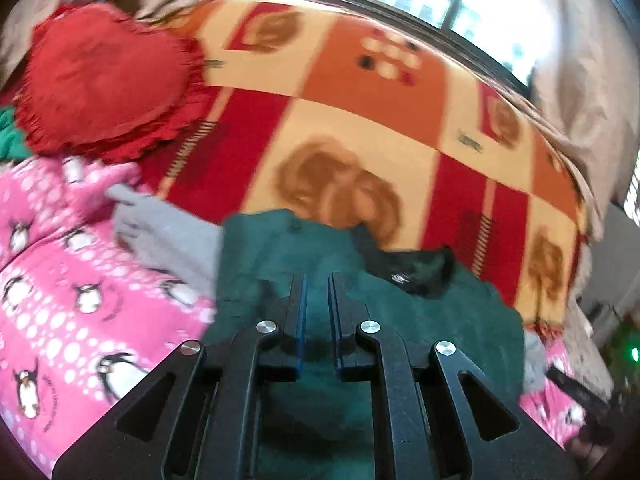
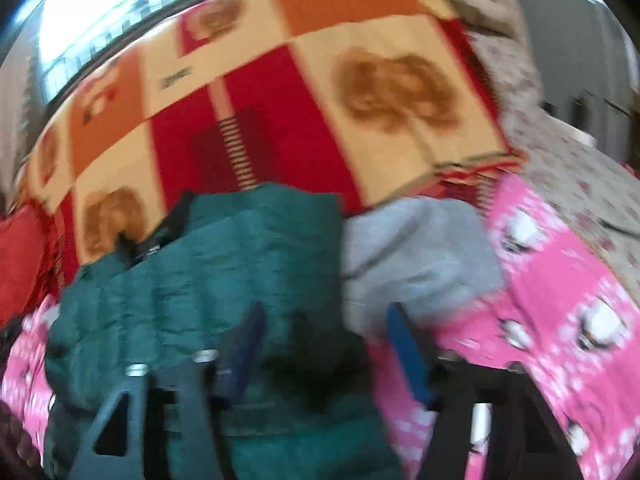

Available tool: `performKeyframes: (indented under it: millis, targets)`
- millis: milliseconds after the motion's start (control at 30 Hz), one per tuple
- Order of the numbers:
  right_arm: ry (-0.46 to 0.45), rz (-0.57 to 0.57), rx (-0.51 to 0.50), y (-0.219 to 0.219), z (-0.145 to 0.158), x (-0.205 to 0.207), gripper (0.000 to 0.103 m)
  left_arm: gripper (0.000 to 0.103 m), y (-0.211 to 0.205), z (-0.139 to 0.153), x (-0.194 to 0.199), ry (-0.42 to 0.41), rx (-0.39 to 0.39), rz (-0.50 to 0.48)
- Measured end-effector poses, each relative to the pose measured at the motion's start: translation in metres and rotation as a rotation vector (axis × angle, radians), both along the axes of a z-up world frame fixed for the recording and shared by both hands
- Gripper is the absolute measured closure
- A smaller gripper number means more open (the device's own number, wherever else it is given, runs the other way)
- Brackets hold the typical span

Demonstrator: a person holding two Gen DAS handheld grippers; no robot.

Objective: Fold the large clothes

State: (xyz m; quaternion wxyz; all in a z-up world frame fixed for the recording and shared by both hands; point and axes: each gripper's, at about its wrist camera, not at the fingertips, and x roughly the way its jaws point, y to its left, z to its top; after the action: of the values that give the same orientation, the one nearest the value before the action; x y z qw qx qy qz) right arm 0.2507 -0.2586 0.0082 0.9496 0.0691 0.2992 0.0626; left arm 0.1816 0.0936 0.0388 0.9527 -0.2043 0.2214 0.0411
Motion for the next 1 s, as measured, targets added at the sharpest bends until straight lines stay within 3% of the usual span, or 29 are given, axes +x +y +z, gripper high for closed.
performKeyframes:
  millis: [33,100,233,267,433,633,733,833,1000]
  targets:
    - [-0.016,0.051,0.002,0.010,0.001,0.004,0.062,0.095,-0.010,-0.005,0.008,0.034,0.013,-0.041]
    - [-0.020,0.089,-0.015,0.026,-0.002,0.014,0.063,0.095,-0.018,-0.021,0.030,0.140,0.016,-0.097]
    - [0.148,0.097,0.084,0.024,-0.043,0.057,0.062,0.095,-0.014,-0.069,0.065,0.399,0.082,-0.028]
    - [0.191,0.123,0.114,0.023,-0.056,0.065,0.062,0.095,-0.012,-0.076,0.069,0.417,0.092,-0.019]
    - [0.194,0.144,0.130,0.019,-0.054,0.065,0.062,0.095,-0.015,-0.077,0.072,0.422,0.143,0.012]
    - [-0.039,0.029,0.125,0.013,-0.006,0.059,0.062,0.095,-0.005,-0.077,0.065,0.417,0.095,0.045]
    - [0.009,0.002,0.098,0.019,-0.021,0.084,0.061,0.095,-0.006,-0.081,0.063,0.414,0.116,0.045]
    - [0.088,-0.004,0.085,0.015,-0.057,0.106,0.059,0.095,-0.010,-0.084,0.063,0.413,0.151,0.044]
    - [0.093,-0.005,0.065,0.015,-0.059,0.110,0.059,0.094,-0.010,-0.086,0.067,0.424,0.164,0.041]
